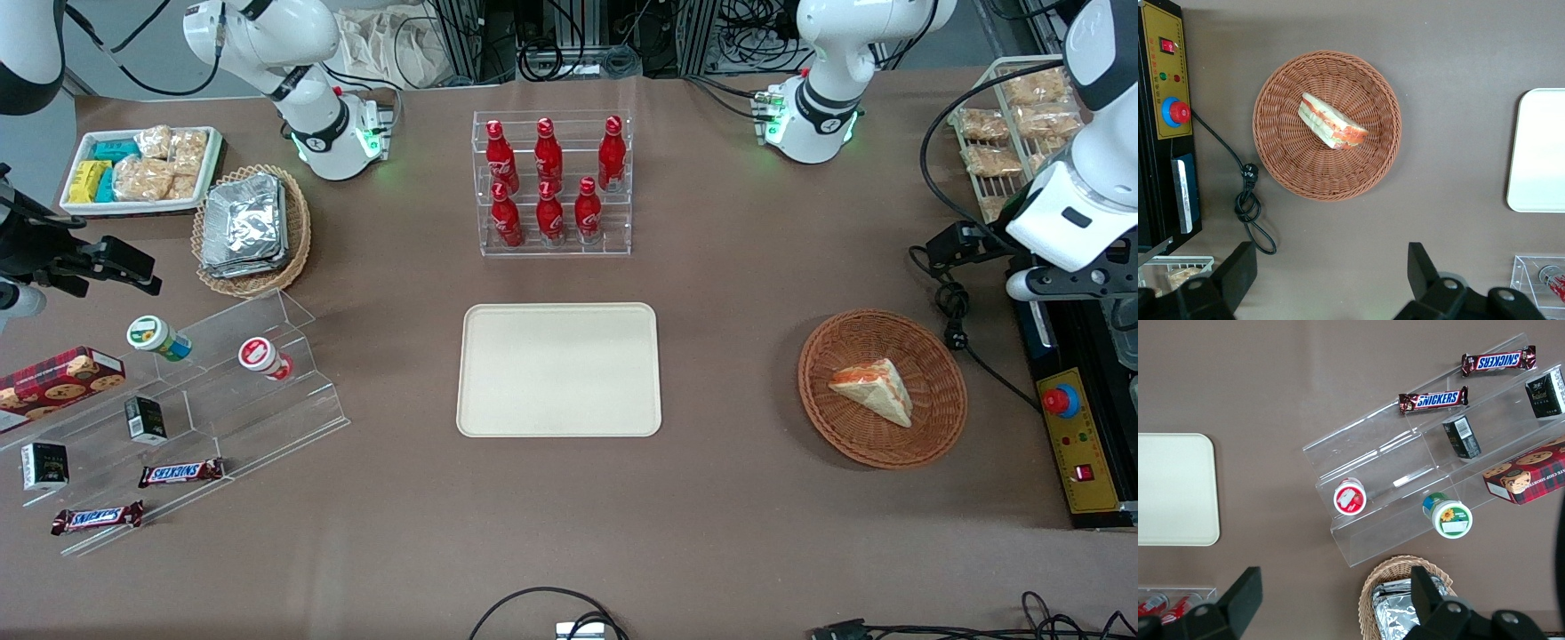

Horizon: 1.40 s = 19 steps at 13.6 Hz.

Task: Place sandwich from basket to tray
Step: 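Move the left gripper down over the sandwich in the wicker basket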

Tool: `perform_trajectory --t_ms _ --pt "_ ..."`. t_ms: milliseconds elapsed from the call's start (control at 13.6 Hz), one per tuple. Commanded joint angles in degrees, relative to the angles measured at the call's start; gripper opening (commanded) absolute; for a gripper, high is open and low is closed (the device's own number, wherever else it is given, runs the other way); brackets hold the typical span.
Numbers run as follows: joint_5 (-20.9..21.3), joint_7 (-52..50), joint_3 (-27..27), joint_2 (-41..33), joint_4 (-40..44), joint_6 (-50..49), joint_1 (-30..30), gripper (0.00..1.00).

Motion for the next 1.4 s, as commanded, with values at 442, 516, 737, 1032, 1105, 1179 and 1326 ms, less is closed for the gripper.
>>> perform_trajectory --t_ms 442,516,737,1032,1105,1179,1326 --pt "-0.84 -4.56 1.42 1.65 -1.34 0.67 -0.12 1.0" --pt "-0.15 -7.99 1.42 2.44 -2.22 2.42 -0.12 1.0" --pt "0.3 -18.09 2.03 2.54 -9.23 11.64 -0.03 1.0" --pt "2.04 -29.27 3.26 5.69 -17.85 22.45 -0.12 1.0" --pt "2.84 -34.42 3.26 7.61 -19.44 25.52 -0.12 1.0" --pt "3.63 -39.43 3.26 9.2 -21.1 29.73 -0.12 1.0" --pt "4.52 -45.79 3.35 12.54 -21.91 33.97 -0.12 1.0"
